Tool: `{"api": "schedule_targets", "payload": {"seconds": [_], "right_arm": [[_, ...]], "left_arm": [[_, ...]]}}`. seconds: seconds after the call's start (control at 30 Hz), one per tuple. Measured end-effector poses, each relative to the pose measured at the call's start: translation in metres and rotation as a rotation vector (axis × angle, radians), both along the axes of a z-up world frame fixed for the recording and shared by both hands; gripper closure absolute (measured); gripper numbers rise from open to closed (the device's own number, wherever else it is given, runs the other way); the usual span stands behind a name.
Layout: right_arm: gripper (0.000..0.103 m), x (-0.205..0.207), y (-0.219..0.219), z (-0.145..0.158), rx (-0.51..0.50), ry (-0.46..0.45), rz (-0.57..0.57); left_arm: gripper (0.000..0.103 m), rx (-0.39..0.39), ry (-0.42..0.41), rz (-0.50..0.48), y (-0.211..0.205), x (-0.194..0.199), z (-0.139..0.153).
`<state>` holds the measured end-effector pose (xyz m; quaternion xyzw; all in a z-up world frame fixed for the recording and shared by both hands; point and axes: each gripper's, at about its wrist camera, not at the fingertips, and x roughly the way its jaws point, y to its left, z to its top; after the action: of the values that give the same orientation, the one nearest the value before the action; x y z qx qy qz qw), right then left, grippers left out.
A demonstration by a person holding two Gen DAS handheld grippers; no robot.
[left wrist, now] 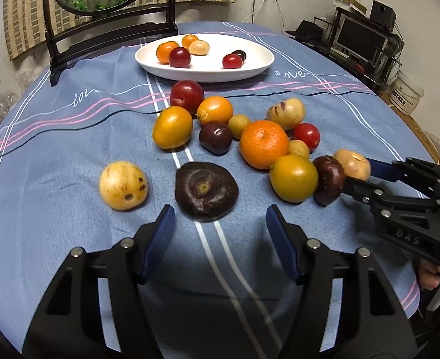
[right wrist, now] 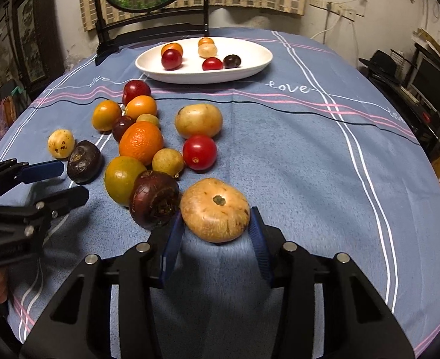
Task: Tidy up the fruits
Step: 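Grasp the round tan fruit with the right tool while the left tool grasps a dark mangosteen, then carry tan fruit and mangosteen to the white plate and release both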
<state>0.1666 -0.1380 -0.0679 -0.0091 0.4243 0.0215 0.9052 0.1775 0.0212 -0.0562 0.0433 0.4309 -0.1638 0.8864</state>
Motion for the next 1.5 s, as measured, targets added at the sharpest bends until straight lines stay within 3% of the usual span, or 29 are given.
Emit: {"api": "schedule_targets", "payload": {"seconds": [0.13,0.3,0.93,1.1,1.5], "right_arm": [[0.058,-0.005,0.000,-0.002,-0.003,-0.009,-0.022],[0.058,-0.006,0.000,-0.002,-0.010,-0.010,-0.025],[0.058,-0.007,0.000,-0.002,-0.013,-0.011,-0.023],[0.058,-0.007,0.002,-0.003,-0.023,-0.012,-0.016],[0.058,-0.008,0.000,-0.003,-0.006,-0.012,-0.016]], "left_arm": [[0.038,0.012,0.013,-0.018,0.000,0.009,-0.002],[0.048,-0.001,0.042,-0.007,0.004,0.019,-0.005],[0.049,0.054,0.044,-0.013,-0.006,0.025,-0.009],[0.054,0.026,0.042,-0.020,-0.002,0.023,-0.007],[0.056,0.028,0.043,-0.037,-0.002,0.027,-0.009]]}}
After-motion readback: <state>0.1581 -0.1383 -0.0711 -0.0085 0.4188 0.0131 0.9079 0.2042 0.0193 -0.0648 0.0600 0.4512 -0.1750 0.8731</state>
